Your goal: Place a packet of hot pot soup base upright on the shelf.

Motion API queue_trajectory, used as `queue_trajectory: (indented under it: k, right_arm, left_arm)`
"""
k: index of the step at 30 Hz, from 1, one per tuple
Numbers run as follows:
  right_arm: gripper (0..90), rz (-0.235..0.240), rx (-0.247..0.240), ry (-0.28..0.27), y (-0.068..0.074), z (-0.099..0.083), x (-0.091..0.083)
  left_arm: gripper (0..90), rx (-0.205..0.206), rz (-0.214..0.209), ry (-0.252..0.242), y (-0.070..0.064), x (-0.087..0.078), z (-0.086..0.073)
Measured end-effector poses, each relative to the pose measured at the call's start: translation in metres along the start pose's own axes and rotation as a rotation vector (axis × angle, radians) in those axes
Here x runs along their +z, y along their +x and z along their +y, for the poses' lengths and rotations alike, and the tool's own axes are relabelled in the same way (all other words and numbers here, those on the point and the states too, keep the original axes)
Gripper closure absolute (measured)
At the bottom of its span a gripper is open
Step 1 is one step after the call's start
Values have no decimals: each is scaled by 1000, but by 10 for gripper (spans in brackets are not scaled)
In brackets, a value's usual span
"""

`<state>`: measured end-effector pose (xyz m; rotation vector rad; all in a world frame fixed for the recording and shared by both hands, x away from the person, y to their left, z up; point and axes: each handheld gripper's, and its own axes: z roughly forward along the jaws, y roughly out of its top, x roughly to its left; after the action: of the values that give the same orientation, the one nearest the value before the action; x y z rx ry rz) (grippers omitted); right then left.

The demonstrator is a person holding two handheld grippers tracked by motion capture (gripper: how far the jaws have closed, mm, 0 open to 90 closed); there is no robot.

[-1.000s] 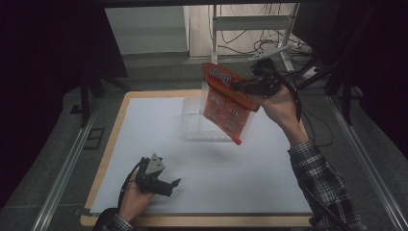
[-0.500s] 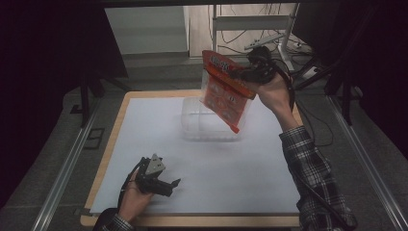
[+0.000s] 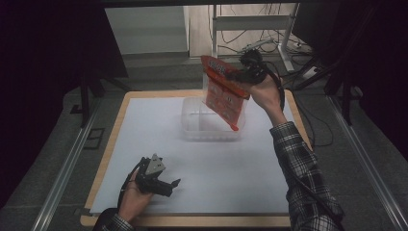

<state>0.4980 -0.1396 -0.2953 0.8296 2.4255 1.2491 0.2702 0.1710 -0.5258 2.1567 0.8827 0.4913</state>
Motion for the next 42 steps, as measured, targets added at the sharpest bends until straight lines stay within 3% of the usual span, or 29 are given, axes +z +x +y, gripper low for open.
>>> queue_trajectory:
  k: [9, 14, 25, 38, 42]
  right_arm:
    - [892, 20, 41, 33, -11, -20, 24]
    - [890, 9, 62, 24, -20, -24, 27]
    - [884, -63, 87, 18, -40, -29, 31]
    - [883, -185, 98, 34, -58, -35, 45]
    - [869, -195, 94, 37, -60, -36, 48]
  left_arm:
    - [0, 2, -3, 5, -1, 1, 0]
    - [0, 6, -4, 7, -1, 1, 0]
    - [0, 17, -2, 19, -3, 3, 0]
    - [0, 25, -2, 25, -4, 3, 1]
    - [0, 29, 0, 25, -4, 3, 1]
